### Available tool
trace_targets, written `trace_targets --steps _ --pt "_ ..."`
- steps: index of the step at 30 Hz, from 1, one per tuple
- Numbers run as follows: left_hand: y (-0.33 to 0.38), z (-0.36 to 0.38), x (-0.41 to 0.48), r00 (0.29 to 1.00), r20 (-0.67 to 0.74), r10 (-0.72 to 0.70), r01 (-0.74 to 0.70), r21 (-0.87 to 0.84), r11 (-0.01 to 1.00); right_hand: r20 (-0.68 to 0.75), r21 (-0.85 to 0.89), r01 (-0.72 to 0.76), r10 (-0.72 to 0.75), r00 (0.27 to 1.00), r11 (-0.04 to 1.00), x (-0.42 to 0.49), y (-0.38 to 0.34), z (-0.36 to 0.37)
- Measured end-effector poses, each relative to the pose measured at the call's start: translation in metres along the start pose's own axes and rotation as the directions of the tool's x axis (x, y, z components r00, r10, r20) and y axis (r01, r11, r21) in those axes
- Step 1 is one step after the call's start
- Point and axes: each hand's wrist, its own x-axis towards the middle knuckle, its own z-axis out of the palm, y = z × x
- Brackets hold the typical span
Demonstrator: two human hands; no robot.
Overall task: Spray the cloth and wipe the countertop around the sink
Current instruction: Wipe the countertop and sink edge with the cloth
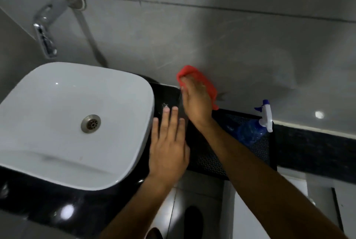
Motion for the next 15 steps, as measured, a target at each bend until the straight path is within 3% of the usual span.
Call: trace_targets --steps 1,3,5,9,12,15 --pt "-0.014 -0.012 0.003 0.999 -0.025 -0.022 0.023 0.035 0.999 0.17 -0.034 0.025 -0.019 0.985 0.999 0.006 -0.008 0.011" --pt "-0.041 -0.026 0.011 0.999 -0.011 -0.046 0.047 0.075 0.996 0.496 -0.097 0.091 -0.031 0.868 0.991 0.005 -0.018 0.033" --pt "-0.065 -0.029 0.017 0.997 0.07 -0.042 0.036 0.083 0.996 0.671 -0.113 0.173 -0.053 0.74 0.978 -0.004 -0.019 0.048" --pt "-0.099 -0.02 0.019 0.979 0.204 -0.027 0.014 0.064 0.998 0.636 -0.028 0.127 -0.081 0.768 0.992 0.002 -0.005 0.048" --pt "-0.102 -0.013 0.015 0.975 0.214 -0.057 0.063 -0.022 0.998 0.676 -0.183 0.407 -0.186 0.713 0.895 0.008 0.016 0.049" --pt "-0.099 -0.009 0.008 0.976 0.175 -0.131 0.151 -0.104 0.983 0.71 -0.229 0.498 -0.207 0.674 0.836 0.0 0.025 0.06"
